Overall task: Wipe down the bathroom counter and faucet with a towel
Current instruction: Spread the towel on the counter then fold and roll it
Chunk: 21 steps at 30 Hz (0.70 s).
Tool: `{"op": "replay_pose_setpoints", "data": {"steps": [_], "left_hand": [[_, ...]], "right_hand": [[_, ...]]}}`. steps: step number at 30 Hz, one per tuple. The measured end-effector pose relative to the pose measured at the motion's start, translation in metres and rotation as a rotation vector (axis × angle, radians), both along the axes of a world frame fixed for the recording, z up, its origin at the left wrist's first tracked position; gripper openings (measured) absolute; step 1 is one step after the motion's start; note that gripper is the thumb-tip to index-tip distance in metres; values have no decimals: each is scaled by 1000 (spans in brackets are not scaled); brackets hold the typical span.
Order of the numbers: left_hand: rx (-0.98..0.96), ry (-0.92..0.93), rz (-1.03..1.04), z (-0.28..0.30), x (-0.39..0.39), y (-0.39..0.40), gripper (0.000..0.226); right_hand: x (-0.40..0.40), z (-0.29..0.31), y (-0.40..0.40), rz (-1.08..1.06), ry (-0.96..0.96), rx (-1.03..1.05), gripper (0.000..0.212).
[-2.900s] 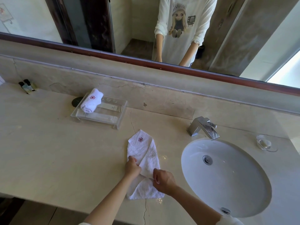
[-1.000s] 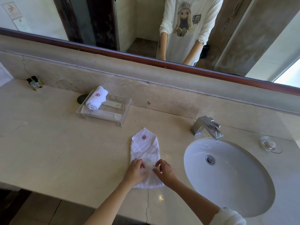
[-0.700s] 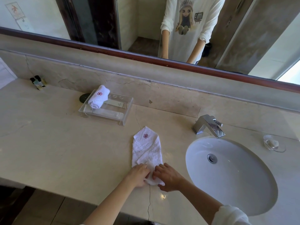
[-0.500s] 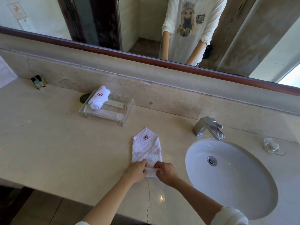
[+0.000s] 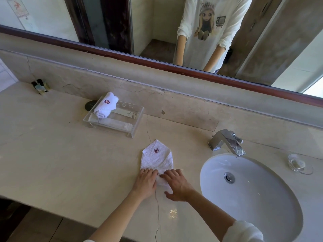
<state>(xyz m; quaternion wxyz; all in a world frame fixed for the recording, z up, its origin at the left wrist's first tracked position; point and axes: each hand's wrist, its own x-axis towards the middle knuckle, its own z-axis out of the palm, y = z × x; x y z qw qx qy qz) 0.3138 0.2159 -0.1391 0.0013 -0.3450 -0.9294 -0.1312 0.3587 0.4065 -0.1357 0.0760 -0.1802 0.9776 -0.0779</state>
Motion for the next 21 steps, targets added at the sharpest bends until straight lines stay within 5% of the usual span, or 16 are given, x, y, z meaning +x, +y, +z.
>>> {"op": "replay_pose_setpoints", "data": {"steps": [6, 9, 16, 21], "left_hand": [[38, 12, 150, 2, -12, 13, 19], [-42, 45, 85, -7, -19, 9, 47], [-67, 86, 185, -7, -45, 18, 33], [-28, 76, 224, -7, -69, 30, 24]], "right_hand": [[-26, 14, -9, -500, -152, -479, 42], [-43, 12, -6, -590, -136, -644, 39], [-55, 4, 13, -194, -23, -118, 61], [-75, 14, 12, -333, -76, -232, 48]]}}
